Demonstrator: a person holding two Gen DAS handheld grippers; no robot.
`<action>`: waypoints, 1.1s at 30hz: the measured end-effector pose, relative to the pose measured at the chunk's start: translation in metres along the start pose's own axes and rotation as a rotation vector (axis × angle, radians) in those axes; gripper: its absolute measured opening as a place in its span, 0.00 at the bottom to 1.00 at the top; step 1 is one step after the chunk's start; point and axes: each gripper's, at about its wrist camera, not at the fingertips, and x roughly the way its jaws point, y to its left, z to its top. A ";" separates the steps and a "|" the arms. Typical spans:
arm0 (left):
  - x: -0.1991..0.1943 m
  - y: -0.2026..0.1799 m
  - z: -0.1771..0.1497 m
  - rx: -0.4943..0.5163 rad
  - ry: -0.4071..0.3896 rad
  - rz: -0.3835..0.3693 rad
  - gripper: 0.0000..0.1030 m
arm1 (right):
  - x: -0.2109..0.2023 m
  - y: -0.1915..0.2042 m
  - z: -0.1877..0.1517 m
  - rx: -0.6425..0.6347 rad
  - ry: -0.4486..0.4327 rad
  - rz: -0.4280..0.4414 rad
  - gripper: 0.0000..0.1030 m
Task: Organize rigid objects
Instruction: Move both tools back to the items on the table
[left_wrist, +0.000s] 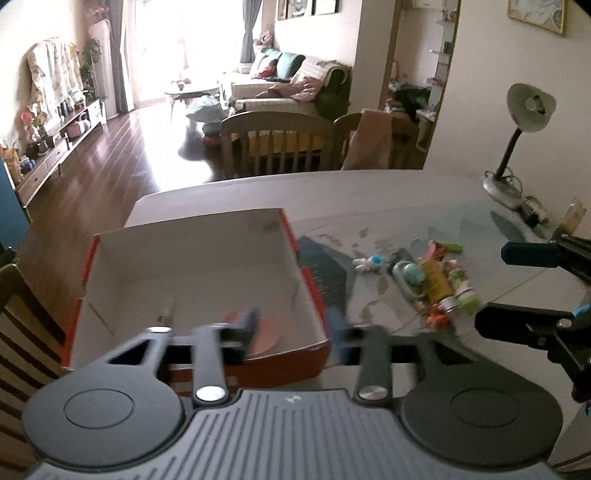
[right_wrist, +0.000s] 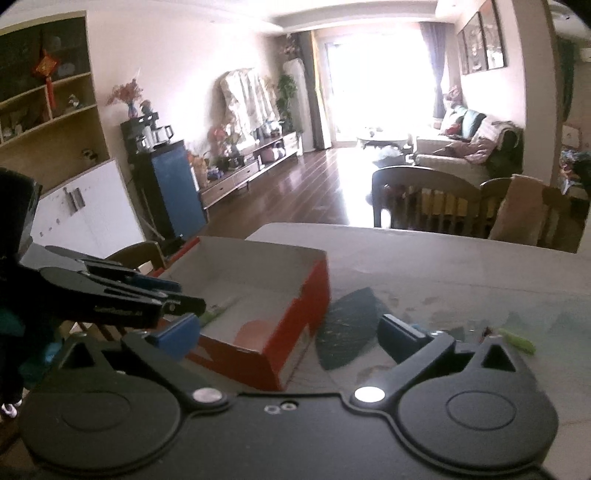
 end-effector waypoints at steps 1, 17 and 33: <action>0.000 -0.005 -0.001 -0.001 -0.008 -0.002 0.64 | -0.004 -0.004 -0.002 0.002 -0.004 -0.004 1.00; 0.044 -0.088 -0.003 -0.024 -0.018 -0.058 0.72 | -0.042 -0.108 -0.052 0.069 -0.007 -0.158 1.00; 0.116 -0.155 -0.013 -0.026 0.020 -0.036 0.89 | -0.017 -0.193 -0.070 0.129 0.119 -0.214 0.94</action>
